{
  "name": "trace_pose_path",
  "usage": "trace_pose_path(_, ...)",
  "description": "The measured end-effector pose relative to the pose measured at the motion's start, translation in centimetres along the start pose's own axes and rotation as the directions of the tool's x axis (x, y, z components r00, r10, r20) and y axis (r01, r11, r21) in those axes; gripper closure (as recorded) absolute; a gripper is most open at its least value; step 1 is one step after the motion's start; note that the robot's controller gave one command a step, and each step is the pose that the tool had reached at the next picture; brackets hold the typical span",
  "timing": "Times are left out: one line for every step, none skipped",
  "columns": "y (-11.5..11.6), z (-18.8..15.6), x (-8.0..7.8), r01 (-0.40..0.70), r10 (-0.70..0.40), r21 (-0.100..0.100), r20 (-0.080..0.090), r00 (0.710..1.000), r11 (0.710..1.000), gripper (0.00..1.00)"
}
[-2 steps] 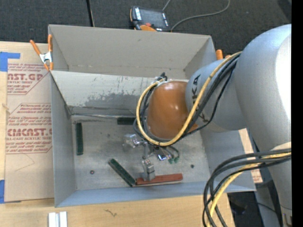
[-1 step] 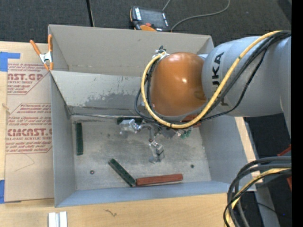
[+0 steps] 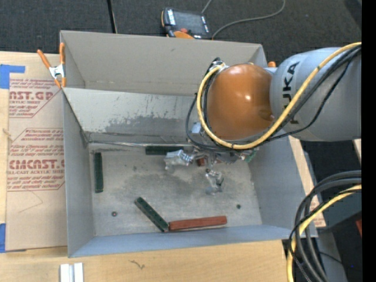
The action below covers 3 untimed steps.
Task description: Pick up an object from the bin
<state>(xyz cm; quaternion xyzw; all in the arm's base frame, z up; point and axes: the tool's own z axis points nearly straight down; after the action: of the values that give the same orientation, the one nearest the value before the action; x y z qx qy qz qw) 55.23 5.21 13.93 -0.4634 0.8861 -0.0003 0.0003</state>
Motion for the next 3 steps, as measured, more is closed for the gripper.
trace_pose_path(7.5,-3.7,-7.8,0.312,-0.312,0.0,0.006,0.95,0.95,0.0)
trace_pose_path(6.6,-4.0,-8.2,0.451,-0.451,0.0,0.003,0.892,0.892,0.0)
trace_pose_path(7.0,-3.6,-5.8,0.587,-0.587,-0.002,0.002,0.81,0.81,0.0)
